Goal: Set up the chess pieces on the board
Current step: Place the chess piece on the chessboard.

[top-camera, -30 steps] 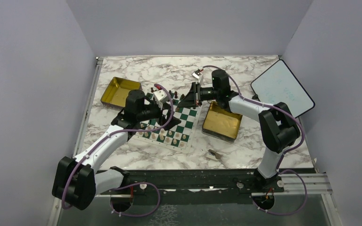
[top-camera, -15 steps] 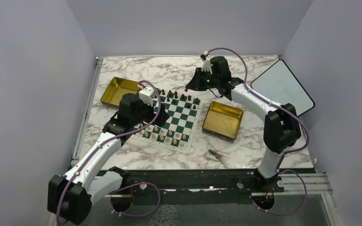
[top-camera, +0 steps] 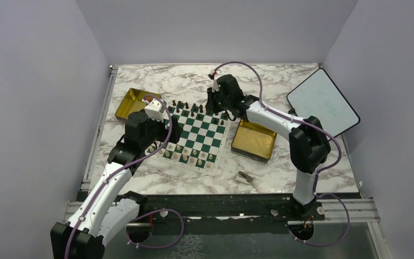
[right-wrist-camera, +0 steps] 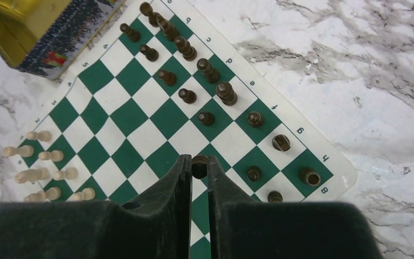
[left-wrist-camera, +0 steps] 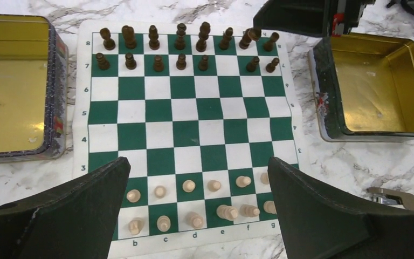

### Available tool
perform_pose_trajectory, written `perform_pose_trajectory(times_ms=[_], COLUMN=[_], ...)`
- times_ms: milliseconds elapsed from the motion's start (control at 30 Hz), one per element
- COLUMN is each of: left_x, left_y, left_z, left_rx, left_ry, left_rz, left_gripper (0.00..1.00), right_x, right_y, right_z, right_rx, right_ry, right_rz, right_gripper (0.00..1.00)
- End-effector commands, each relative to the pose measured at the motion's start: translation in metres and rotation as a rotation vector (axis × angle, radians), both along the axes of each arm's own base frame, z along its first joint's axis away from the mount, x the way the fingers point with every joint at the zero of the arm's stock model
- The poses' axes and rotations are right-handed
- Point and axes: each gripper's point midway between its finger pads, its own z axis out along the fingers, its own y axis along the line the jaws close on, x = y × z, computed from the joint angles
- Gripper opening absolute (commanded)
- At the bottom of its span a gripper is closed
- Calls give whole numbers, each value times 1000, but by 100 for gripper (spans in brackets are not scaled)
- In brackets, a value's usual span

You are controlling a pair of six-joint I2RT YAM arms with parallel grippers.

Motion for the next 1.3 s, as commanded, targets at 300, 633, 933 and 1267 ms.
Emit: perform_pose_trajectory(times_ms=[300, 633, 933, 1267], left_x=[4, 4, 3, 2], left_y=[22, 22, 21, 20], left_z=[-1, 2, 1, 1], left_rx=[89, 88, 85, 83], left_ry=[-35, -43, -42, -42], left_rz=[106, 107, 101, 95], left_gripper=[99, 99, 99, 99], right_x=[19, 20, 17, 16], right_y=[13, 9, 14, 15], right_z=[-60, -81, -94, -105], right_rx=[-94, -158, -177, -210], right_ry=[-43, -49, -54, -62], right_rz=[-60, -75, -53, -48], right_gripper=[17, 18, 19, 20])
